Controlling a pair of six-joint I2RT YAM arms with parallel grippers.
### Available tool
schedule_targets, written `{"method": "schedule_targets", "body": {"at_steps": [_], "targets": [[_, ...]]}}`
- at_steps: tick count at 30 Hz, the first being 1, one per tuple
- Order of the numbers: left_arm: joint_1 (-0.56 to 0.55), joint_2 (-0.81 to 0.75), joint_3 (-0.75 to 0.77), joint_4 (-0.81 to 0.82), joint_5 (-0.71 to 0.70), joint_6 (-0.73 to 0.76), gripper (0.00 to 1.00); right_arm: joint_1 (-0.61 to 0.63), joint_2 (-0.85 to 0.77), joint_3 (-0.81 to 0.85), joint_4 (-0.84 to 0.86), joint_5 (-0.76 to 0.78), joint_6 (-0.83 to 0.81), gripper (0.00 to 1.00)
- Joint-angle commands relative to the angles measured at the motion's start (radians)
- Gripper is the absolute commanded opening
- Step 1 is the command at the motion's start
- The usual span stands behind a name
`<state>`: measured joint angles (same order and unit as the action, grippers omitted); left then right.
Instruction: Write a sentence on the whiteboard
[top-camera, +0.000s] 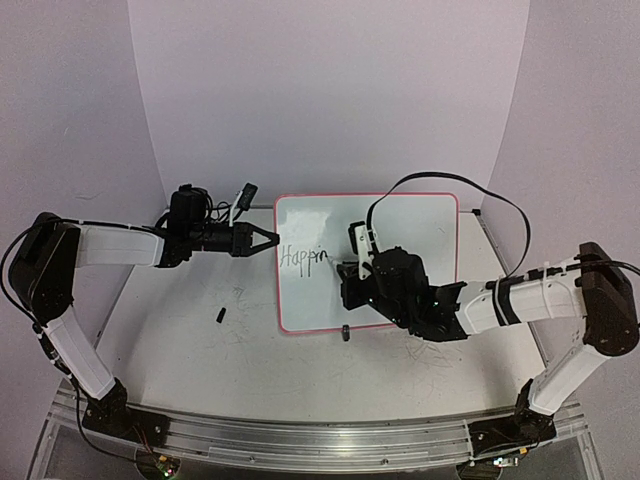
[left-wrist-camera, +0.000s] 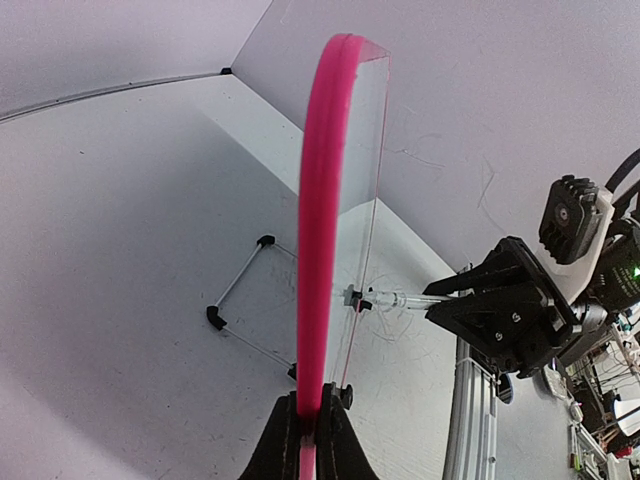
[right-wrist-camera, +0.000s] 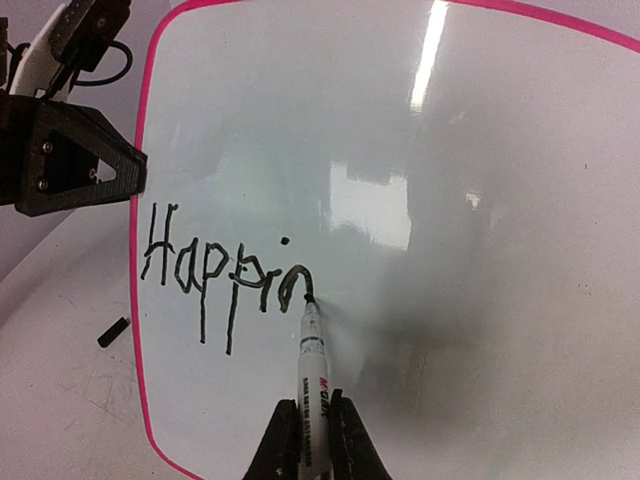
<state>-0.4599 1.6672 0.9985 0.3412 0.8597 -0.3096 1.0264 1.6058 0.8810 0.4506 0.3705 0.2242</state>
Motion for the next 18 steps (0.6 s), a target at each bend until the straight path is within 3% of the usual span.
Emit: {"method": "schedule_targets", "body": {"at_steps": [1,18], "targets": [[-0.013,-0.041,-0.002,0.035,0.053,0.006,0.0,-0.003,-0.013,-0.017,-0.048,0.008,0.02,0.0],[-0.013,-0.04,-0.004,0.035,0.051,0.007,0.0,0.007,-0.031,-0.001,-0.036,0.017,0.007,0.0]]}}
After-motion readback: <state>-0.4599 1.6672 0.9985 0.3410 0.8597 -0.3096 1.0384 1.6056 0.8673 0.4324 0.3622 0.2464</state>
